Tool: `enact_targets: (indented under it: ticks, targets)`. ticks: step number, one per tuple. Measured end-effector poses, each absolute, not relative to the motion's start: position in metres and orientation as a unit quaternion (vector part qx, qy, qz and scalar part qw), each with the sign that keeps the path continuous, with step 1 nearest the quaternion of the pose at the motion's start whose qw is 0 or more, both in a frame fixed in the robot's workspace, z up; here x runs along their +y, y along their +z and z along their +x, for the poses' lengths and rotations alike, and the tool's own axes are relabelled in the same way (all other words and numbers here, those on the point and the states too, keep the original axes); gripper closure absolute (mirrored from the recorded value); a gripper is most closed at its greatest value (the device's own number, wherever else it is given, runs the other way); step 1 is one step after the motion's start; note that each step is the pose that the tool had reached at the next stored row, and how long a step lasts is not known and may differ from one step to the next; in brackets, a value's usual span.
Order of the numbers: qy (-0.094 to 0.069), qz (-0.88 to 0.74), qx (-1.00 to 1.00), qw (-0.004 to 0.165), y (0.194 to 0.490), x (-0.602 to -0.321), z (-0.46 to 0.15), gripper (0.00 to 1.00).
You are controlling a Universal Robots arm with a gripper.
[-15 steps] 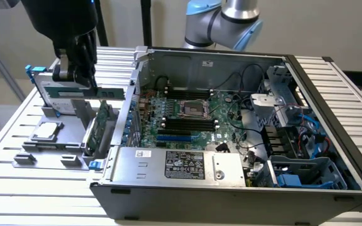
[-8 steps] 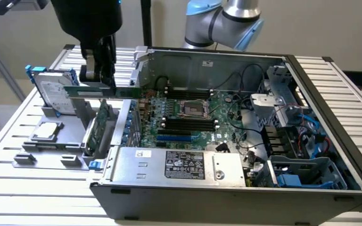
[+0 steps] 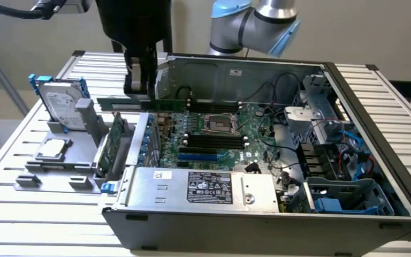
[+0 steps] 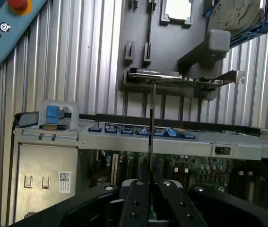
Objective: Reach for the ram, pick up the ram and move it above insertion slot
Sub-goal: 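Pick up the ram and move it above insertion slot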
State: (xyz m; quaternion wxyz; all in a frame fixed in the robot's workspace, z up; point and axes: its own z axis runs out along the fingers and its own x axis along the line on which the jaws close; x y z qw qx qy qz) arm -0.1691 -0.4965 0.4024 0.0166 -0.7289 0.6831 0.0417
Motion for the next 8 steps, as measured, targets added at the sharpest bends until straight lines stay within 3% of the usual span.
enact_targets:
  ticks: [8]
  targets:
    - [0.042, -0.729, 0.683, 0.017, 0.402, -0.490, -0.134, 0.86]
